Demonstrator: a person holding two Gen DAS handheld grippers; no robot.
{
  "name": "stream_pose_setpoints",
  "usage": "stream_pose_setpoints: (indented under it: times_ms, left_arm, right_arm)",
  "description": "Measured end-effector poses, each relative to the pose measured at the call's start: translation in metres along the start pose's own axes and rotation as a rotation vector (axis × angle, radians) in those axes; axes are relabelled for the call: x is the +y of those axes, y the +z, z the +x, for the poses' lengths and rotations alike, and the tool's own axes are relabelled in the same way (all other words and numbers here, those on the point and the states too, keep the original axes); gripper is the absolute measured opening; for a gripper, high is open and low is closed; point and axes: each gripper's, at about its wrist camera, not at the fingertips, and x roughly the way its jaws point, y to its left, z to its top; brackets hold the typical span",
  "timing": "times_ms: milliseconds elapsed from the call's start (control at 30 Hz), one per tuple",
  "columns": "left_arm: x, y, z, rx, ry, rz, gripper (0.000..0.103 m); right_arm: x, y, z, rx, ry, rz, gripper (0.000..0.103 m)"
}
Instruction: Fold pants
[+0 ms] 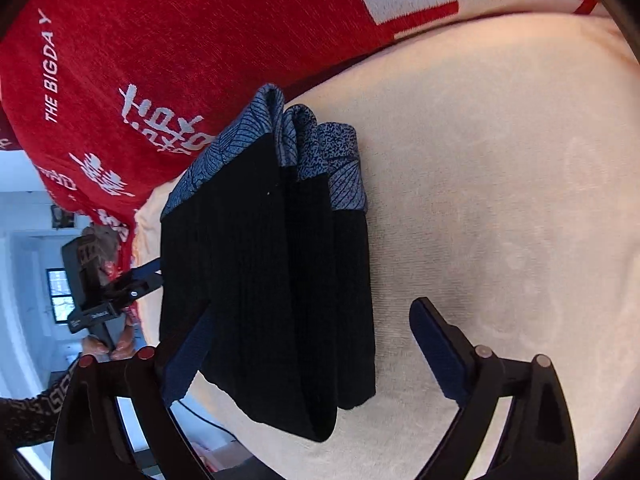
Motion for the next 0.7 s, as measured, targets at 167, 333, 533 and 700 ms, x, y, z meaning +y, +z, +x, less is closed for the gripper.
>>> stream_pose_setpoints:
  times_ms: [167,333,533,700]
  left_arm:
    - [0.003,0.007,0.025,0.029,-0.137,-0.044,0.103]
    - [-0.007,0.014,0.035,0.005,-0.191,-0.081,0.089]
    - [-0.031,0.015,0.010,-0.030,-0.158,-0.089,0.063]
    - [-0.042,-0.002,-0.034,-0.047,-0.129,-0.099,0.061]
  right_arm:
    - [-0.016,0.008,0.026,0.018,0.205,0.028,0.084]
    - [-0.014,0.013,0.035,0.021,0.219,0.047,0.075]
    - [0.000,0.007,0.024,0.001,0.277,0.083,0.043]
    - [0.025,-0.011,0.009,-0.002,0.338,0.070,0.042]
